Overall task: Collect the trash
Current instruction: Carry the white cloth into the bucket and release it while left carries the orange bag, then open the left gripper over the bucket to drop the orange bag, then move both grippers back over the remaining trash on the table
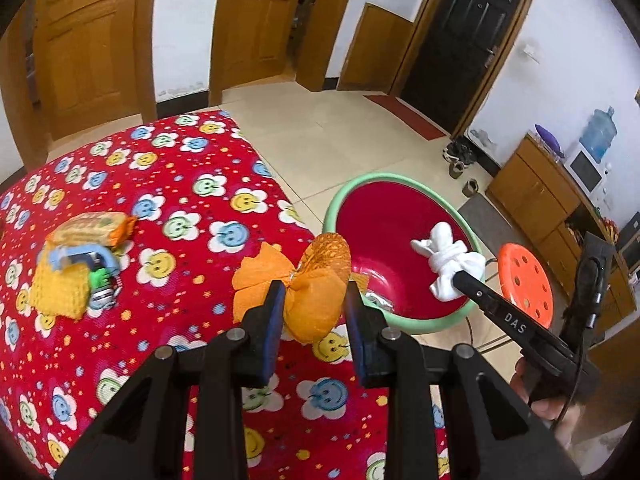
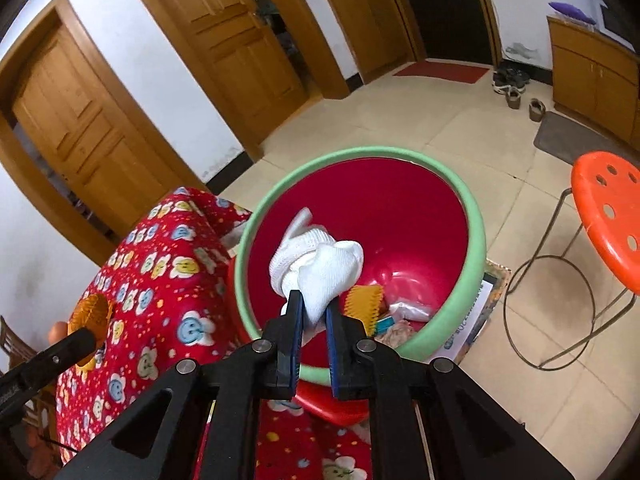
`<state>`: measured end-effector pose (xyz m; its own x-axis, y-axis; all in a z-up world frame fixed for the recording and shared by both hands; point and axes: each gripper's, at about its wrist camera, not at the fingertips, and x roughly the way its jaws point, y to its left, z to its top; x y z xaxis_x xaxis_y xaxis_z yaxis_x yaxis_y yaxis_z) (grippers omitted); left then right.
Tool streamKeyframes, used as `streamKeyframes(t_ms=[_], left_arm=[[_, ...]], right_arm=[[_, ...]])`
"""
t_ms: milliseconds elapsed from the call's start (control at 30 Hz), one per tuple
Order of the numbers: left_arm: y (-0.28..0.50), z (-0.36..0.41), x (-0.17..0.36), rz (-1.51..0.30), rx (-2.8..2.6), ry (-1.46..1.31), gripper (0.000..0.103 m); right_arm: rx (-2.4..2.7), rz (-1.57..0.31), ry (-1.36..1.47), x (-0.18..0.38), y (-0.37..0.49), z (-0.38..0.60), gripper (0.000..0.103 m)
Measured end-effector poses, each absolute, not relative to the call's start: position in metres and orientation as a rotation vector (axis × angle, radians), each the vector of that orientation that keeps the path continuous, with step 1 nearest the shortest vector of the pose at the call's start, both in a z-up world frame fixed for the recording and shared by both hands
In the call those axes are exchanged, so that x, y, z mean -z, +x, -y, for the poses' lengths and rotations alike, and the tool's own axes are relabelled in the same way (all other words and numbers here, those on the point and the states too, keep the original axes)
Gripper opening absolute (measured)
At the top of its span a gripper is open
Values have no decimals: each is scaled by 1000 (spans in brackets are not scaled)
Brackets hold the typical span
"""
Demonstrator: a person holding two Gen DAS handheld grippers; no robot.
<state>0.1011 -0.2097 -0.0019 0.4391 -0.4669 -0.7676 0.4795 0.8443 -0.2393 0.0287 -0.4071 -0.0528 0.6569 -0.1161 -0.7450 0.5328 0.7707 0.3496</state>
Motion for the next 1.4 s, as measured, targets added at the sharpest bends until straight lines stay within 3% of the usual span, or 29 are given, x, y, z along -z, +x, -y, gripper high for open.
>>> streamKeyframes(t_ms=[267, 567, 633, 1000, 1067, 1167, 1400], left_arm=[[107, 233, 7, -961, 617, 46, 29], [111, 263, 20, -989, 660, 90, 29], [111, 271, 23, -995, 673, 100, 29], [114, 312, 41, -1013, 716, 165, 29], [115, 315, 41, -1012, 722, 161, 34], [115, 318, 40, -1007, 727, 150, 52], [113, 316, 33, -997, 724, 143, 57]], right_arm=[[405, -758, 611, 56, 27, 417, 21], [416, -714, 615, 47, 15, 424, 34], [421, -705, 620, 46, 11, 426, 41], [449, -674, 644, 42, -5, 439, 45], [456, -668, 650, 43, -8, 440, 48], [463, -667, 661, 44, -10, 442, 49], [460, -666, 661, 44, -12, 441, 53]])
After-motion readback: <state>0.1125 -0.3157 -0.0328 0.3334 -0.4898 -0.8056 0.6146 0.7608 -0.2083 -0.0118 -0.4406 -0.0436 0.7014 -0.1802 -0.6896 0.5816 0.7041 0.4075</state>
